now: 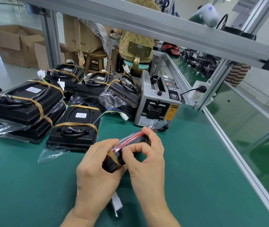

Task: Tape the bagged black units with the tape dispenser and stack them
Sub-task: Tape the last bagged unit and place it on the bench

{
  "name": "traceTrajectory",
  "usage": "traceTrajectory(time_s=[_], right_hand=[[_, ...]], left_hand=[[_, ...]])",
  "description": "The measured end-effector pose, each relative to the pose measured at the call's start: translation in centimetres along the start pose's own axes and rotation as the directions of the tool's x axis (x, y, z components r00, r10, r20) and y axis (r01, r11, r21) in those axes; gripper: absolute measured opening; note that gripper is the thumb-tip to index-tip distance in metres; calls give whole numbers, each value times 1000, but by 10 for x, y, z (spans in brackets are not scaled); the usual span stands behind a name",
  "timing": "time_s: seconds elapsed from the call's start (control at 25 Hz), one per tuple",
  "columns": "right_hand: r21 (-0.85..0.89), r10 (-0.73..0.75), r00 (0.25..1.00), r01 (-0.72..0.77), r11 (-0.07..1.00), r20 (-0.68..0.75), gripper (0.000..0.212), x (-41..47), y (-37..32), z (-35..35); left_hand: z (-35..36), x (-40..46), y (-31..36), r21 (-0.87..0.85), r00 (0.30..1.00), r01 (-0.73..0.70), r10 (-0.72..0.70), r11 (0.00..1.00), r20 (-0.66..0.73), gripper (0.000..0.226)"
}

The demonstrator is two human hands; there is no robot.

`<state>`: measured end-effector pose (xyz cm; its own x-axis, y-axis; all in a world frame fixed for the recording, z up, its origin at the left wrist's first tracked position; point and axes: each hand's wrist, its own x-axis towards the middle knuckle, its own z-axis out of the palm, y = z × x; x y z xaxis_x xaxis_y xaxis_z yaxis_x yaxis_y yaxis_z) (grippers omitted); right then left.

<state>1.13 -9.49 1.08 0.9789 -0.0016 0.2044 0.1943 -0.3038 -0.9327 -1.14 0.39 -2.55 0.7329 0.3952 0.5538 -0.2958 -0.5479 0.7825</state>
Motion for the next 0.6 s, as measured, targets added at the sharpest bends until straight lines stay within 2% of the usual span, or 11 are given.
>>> traceTrajectory(time_s=[0.12, 0.24, 0.32, 0.44, 0.6], right_hand=[[25, -13, 1000, 14, 1000, -21, 15, 0, 2, 2], [112, -6, 998, 13, 994, -61, 39, 0, 5, 4], [194, 42, 996, -26, 981, -78, 44, 1, 4, 5], [123, -5, 997, 14, 992, -77, 42, 0, 5, 9], [4, -51, 999, 51, 999, 1, 55, -3, 4, 7]], left_hand=[[0, 1, 1, -1, 1000, -7, 7, 1000, 0, 62], [0, 0, 0, -5, 1000, -3, 3, 1000, 6, 62], [0, -1, 0, -9, 1000, 13, -13, 1000, 9, 64], [1, 0, -1, -5, 1000, 10, -10, 1000, -6, 63], [2, 1, -2, -2, 999, 18, -18, 1000, -43, 59]])
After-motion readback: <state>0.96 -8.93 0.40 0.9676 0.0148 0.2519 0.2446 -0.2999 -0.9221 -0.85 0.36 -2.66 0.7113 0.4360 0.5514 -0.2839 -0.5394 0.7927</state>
